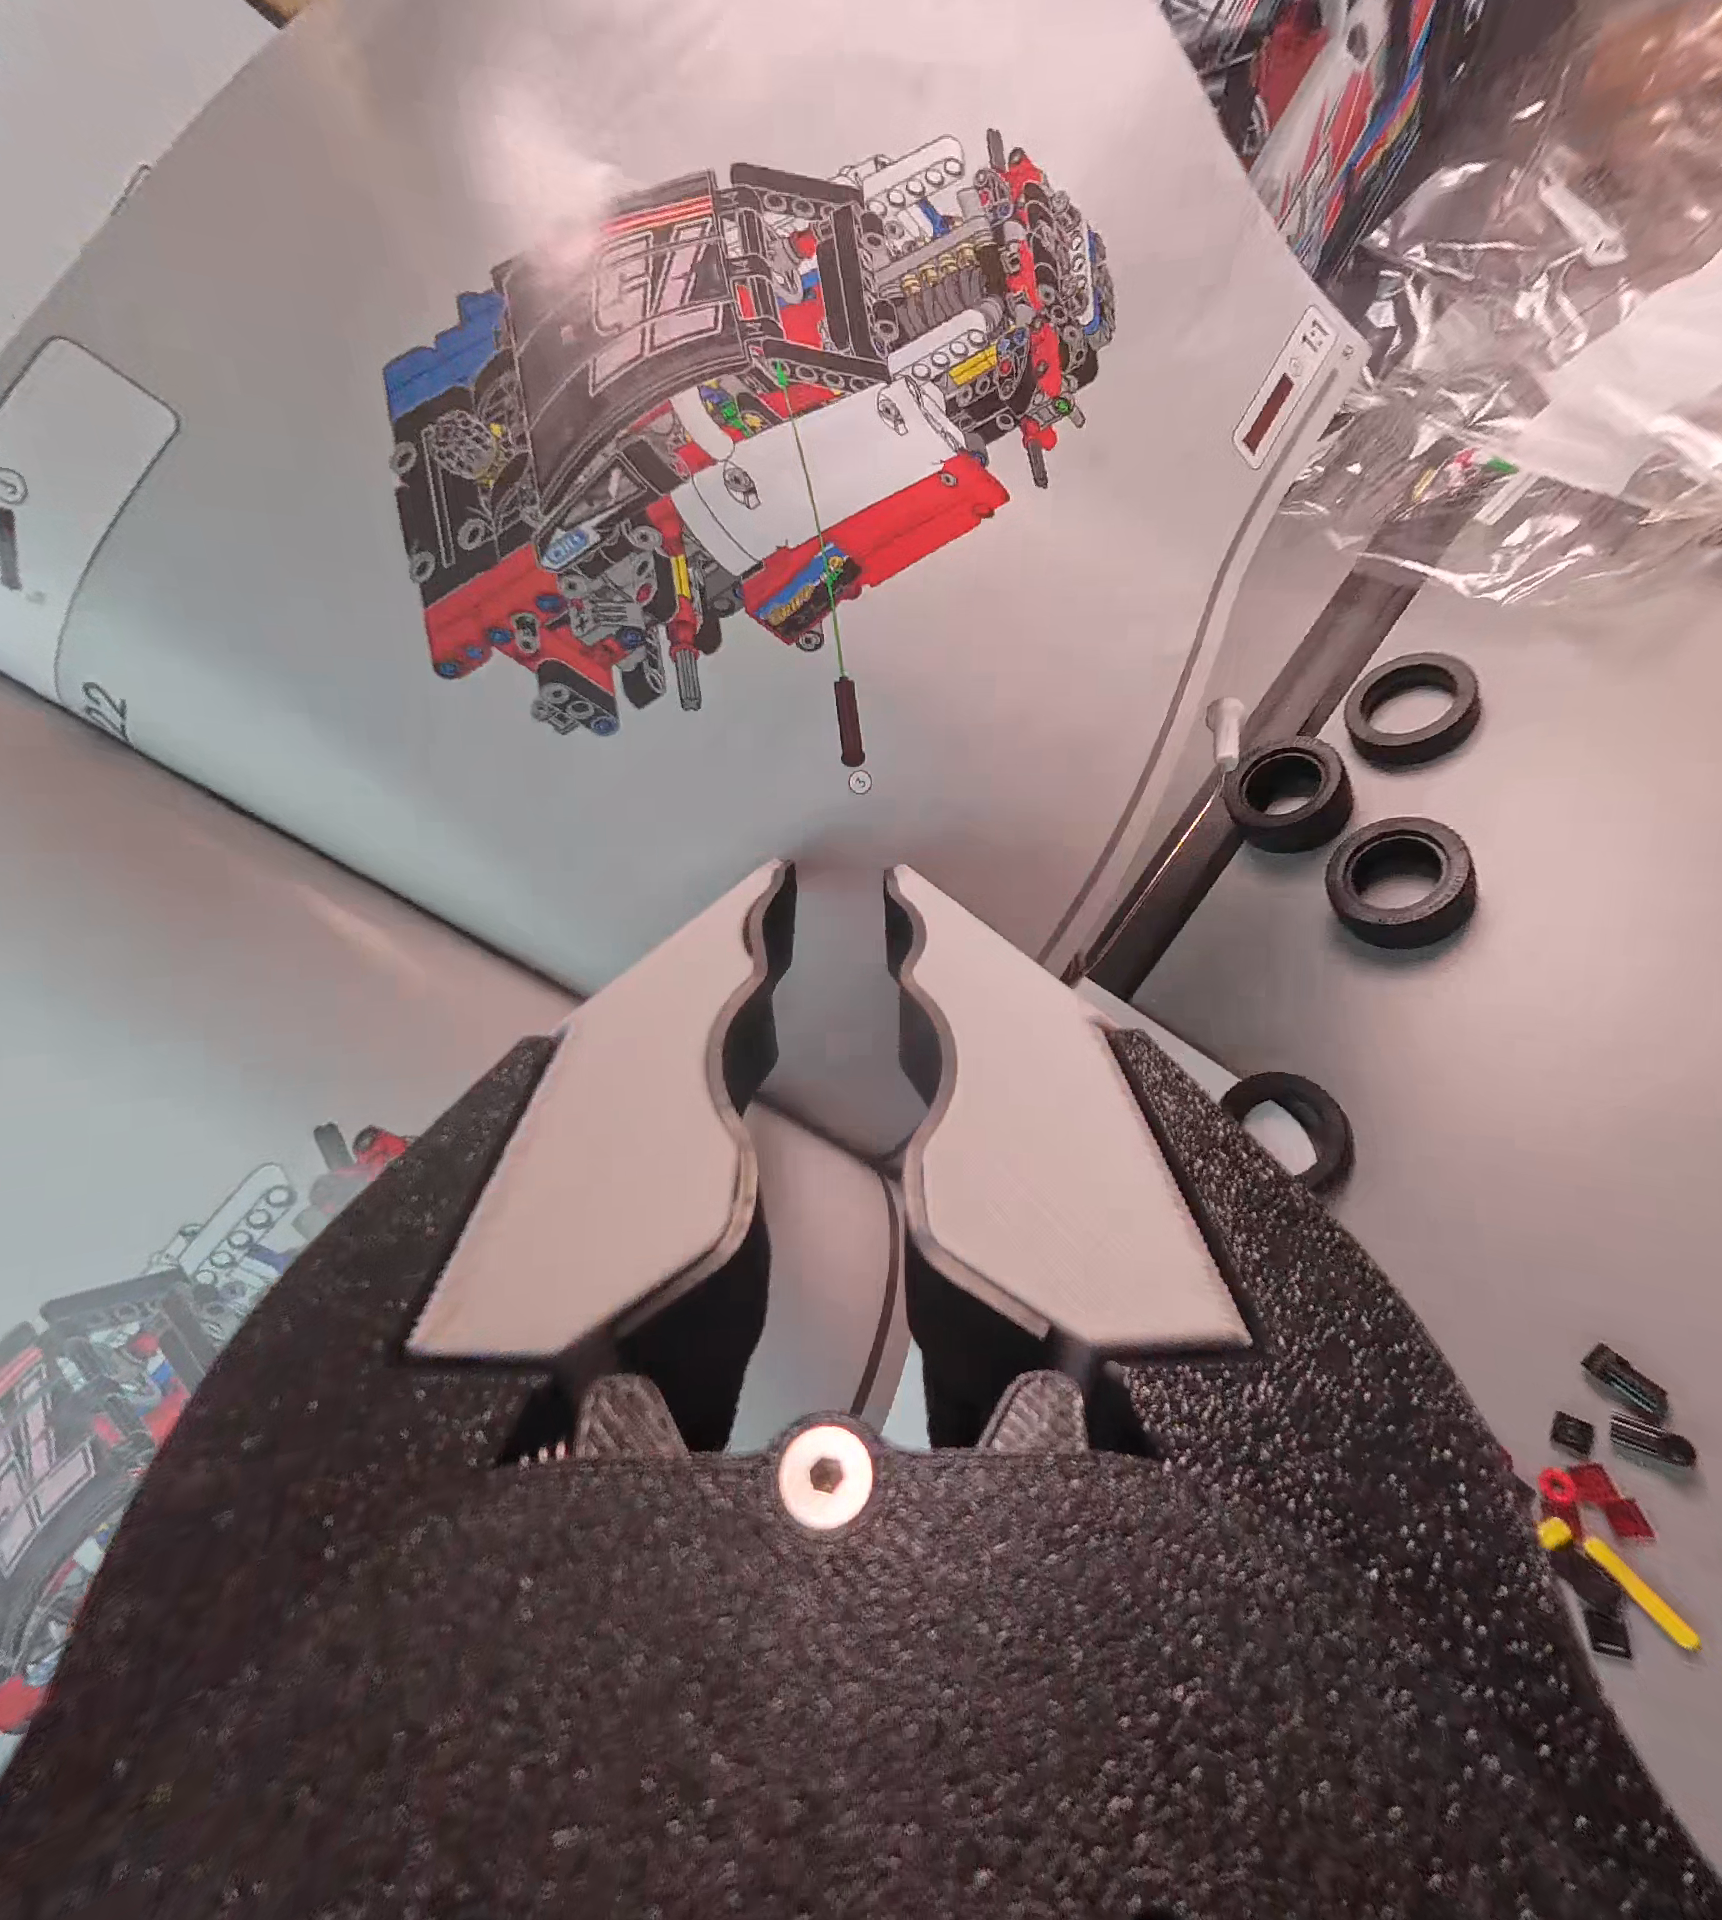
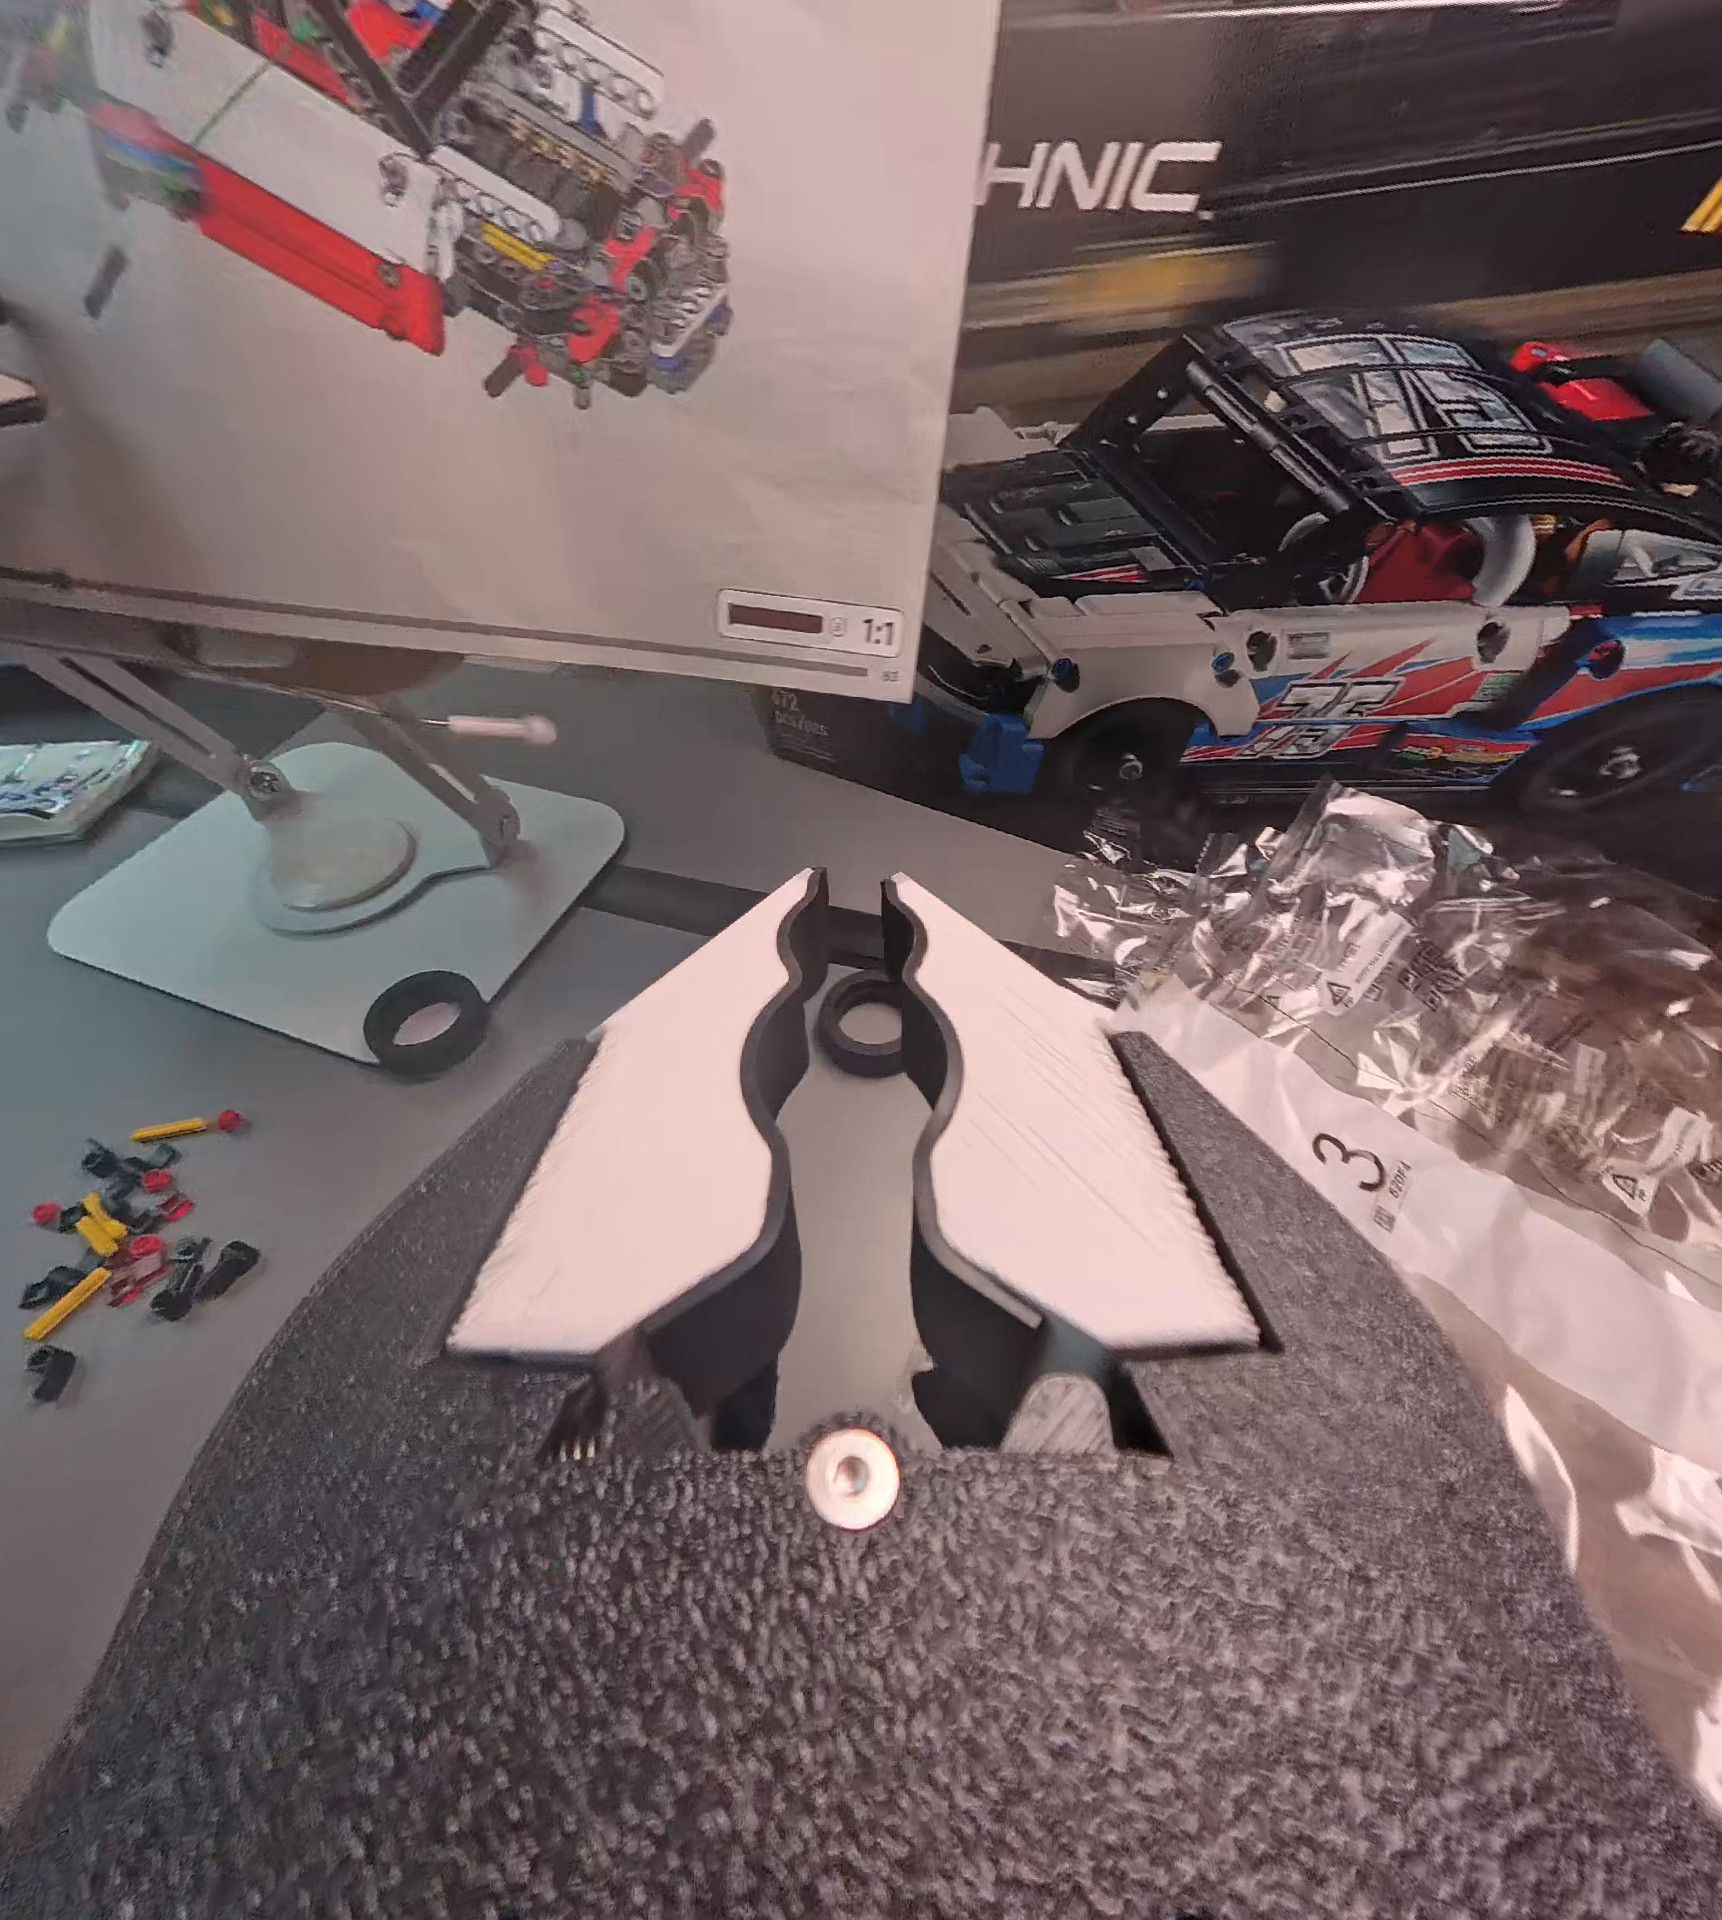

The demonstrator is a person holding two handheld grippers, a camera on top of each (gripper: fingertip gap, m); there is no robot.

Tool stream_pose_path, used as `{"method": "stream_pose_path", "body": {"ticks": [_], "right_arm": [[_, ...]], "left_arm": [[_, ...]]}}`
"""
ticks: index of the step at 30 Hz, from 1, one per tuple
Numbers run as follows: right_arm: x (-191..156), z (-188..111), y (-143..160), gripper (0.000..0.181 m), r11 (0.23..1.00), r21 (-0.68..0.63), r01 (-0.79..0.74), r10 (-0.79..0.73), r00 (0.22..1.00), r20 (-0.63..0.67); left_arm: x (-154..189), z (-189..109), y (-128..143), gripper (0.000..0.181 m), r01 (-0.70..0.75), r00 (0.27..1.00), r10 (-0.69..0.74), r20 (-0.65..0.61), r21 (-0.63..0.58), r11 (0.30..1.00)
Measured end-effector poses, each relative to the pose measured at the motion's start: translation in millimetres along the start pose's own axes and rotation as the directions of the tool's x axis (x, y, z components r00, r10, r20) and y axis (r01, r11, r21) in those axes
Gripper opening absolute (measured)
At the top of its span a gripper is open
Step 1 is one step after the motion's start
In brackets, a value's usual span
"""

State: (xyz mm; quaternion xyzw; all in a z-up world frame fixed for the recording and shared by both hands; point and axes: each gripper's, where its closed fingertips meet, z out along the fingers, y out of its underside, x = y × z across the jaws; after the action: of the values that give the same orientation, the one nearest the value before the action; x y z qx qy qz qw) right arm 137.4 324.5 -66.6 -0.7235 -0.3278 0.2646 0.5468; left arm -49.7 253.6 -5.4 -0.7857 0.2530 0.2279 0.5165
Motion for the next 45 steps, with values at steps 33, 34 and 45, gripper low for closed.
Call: {"method": "stream_pose_path", "body": {"ticks": [33, 34, 45], "right_arm": [[-146, 81, -73, 0.011, -0.164, -0.076, 0.984, -0.957, -0.177, -0.231], [-146, 82, -73, 0.012, -0.149, -0.076, 0.986, -0.958, -0.164, -0.237], [-137, 58, -81, 0.022, 0.452, 0.102, 0.886, -0.87, 0.464, -0.169]], "left_arm": [[-8, 9, 5, 0.001, -0.091, 0.993, 0.087, 0.079, 0.057, 0.994], [-6, 9, 5, 0.004, -0.086, 0.994, 0.082, 0.07, 0.058, 0.995], [-10, -3, -2, 0.011, 0.078, 0.997, -0.077, -0.017, 0.164, 0.983]]}}
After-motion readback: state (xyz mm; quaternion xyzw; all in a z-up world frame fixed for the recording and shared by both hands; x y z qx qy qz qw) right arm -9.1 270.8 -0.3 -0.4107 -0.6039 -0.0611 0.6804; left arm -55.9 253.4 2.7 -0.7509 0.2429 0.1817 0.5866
